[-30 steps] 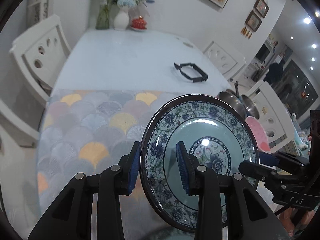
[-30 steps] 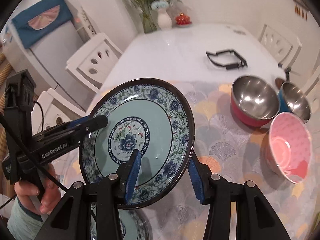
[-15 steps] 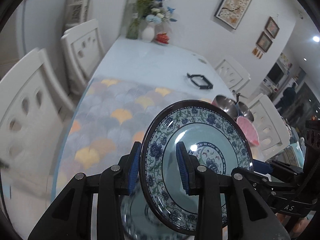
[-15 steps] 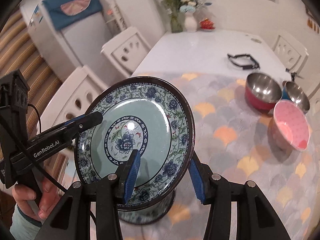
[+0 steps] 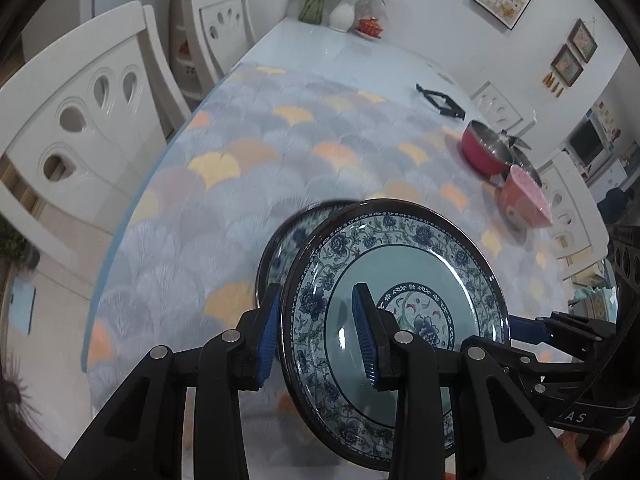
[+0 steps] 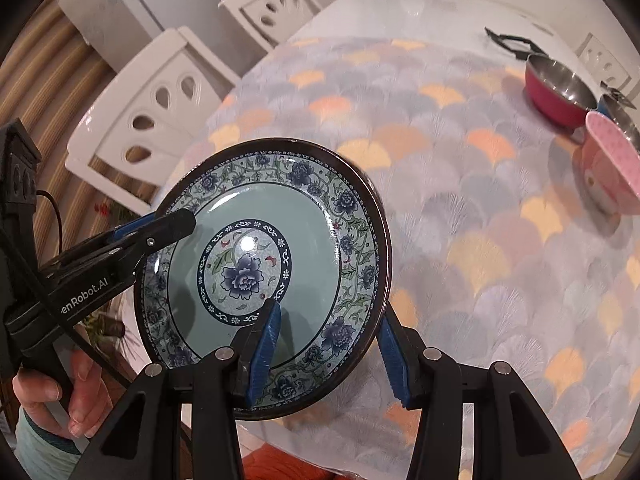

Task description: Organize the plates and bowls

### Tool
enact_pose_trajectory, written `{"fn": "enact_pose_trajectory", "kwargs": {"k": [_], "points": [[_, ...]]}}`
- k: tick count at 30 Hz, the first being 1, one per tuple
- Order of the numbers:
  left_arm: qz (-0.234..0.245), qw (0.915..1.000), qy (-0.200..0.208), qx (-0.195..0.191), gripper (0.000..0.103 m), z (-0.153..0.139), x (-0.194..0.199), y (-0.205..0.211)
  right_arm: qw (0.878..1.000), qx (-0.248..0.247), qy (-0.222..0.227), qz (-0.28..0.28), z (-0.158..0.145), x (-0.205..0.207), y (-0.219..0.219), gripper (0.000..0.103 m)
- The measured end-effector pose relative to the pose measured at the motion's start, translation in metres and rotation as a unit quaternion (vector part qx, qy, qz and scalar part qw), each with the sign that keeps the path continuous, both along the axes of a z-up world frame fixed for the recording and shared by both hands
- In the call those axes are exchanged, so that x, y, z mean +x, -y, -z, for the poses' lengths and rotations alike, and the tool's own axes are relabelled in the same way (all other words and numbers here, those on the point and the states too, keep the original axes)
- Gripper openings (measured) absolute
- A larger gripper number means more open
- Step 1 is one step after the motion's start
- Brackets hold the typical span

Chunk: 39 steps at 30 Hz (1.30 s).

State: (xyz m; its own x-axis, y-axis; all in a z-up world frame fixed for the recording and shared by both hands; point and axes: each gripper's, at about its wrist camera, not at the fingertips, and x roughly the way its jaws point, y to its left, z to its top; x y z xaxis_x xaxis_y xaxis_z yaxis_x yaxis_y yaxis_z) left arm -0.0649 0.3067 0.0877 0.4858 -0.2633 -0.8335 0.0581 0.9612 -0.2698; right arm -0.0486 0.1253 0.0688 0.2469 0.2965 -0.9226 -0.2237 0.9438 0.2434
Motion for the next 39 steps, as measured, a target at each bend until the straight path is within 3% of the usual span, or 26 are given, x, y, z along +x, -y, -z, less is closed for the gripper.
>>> {"fn": "enact_pose_trajectory", "kwargs": {"k": [10, 20, 24, 32, 39], "points": [[-0.012, 0.9998, -0.015, 0.001, 0.031, 0.024, 0.005, 0.000, 0.999, -0.026, -0.020, -0.020, 0.026, 0.006, -0.008, 0.048], [-0.019, 0.9994, -0.027, -0.004, 0.031, 0.034, 0.029, -0.005, 0.999, -0.026, -0.043, -0.003, 0.038, 0.023, -0.012, 0.048], [-0.036, 0.9991, -0.014, 0.015, 0.033, 0.029, 0.039, -0.009, 0.999, -0.004, -0.051, 0.014, 0.038, 0.030, -0.008, 0.052], [-0.054, 0.9985, -0.006, 0.001, 0.033, 0.018, 0.045, -0.027, 0.999, 0.008, -0.038, 0.033, 0.029, 0.041, 0.006, 0.056], [-0.025, 0.9996, 0.012, -0.005, 0.033, -0.004, 0.055, -0.011, 0.998, 0.014, -0.022, 0.056, 0.013, 0.049, 0.014, 0.056]]}}
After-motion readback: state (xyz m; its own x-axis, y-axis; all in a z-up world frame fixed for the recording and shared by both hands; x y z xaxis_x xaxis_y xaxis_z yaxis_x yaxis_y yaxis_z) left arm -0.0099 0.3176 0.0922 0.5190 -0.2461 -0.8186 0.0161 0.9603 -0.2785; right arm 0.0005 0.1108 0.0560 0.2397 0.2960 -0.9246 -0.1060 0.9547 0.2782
